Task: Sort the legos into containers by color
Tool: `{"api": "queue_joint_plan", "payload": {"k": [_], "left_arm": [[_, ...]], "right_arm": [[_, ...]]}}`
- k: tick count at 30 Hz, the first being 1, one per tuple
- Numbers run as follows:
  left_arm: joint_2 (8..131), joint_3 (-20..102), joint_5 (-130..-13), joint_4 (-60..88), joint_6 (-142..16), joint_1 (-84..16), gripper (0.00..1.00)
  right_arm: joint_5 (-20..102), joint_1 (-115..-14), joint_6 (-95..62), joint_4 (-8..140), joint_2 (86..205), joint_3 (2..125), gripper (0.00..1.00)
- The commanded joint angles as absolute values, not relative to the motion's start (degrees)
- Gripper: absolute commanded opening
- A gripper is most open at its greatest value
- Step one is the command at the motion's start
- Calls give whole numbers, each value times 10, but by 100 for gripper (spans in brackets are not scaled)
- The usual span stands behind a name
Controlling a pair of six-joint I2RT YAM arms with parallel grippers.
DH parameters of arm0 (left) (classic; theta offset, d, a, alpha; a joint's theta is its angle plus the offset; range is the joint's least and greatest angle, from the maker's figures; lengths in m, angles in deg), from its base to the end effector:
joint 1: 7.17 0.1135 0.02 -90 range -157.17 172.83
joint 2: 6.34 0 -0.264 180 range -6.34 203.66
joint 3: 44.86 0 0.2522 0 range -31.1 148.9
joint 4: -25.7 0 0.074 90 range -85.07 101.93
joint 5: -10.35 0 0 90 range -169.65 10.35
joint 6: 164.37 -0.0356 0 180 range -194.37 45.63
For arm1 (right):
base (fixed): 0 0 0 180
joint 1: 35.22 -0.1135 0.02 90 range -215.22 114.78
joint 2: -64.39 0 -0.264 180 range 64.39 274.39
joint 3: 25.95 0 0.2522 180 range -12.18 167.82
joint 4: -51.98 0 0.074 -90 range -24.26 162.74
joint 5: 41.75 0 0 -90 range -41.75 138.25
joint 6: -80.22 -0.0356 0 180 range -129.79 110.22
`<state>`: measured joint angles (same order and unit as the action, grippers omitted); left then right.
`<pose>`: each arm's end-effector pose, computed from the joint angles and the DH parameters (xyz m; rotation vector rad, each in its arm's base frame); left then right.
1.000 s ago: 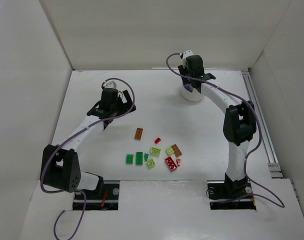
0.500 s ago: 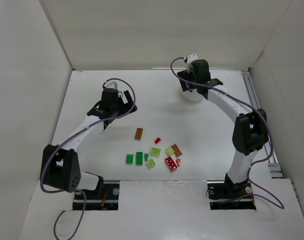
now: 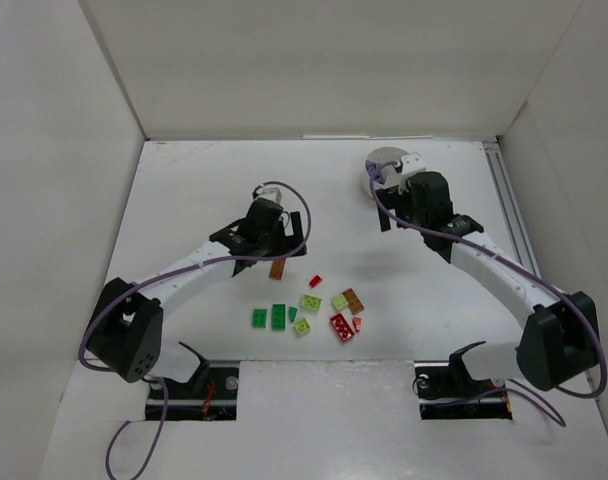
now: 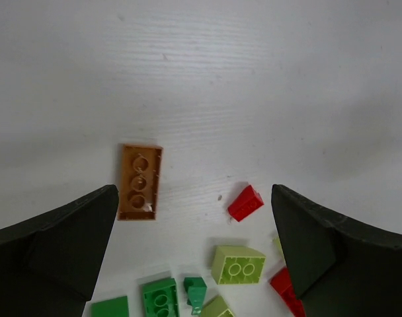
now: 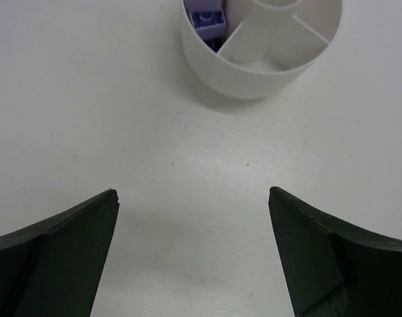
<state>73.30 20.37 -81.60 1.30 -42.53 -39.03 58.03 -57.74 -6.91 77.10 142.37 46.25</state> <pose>0.2573 -0.1585 0.2418 -0.0184 2.3081 -0.5501 0.2883 0.1130 0.2903 -0.3620 2.0701 0.0261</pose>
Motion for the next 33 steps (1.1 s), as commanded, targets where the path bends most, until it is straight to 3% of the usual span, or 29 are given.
{"api": "queue_joint_plan", "payload": {"k": [1, 5, 11, 21, 33], "left_arm": [[736, 207, -850, 0, -444, -457, 100], [747, 191, -842, 28, -472, -506, 100], [773, 196, -829, 34, -517, -587, 90], [768, 194, -811, 48, -498, -705, 90], [775, 210, -824, 2, -309, -752, 91]], "right_arm": [[563, -581, -101, 748, 1371, 423, 100], [548, -586, -115, 754, 1315, 364, 100], [540, -591, -122, 779, 1243, 326, 100], [571, -597, -127, 820, 1163, 294, 100], [577, -597, -134, 841, 1131, 271, 100]]}}
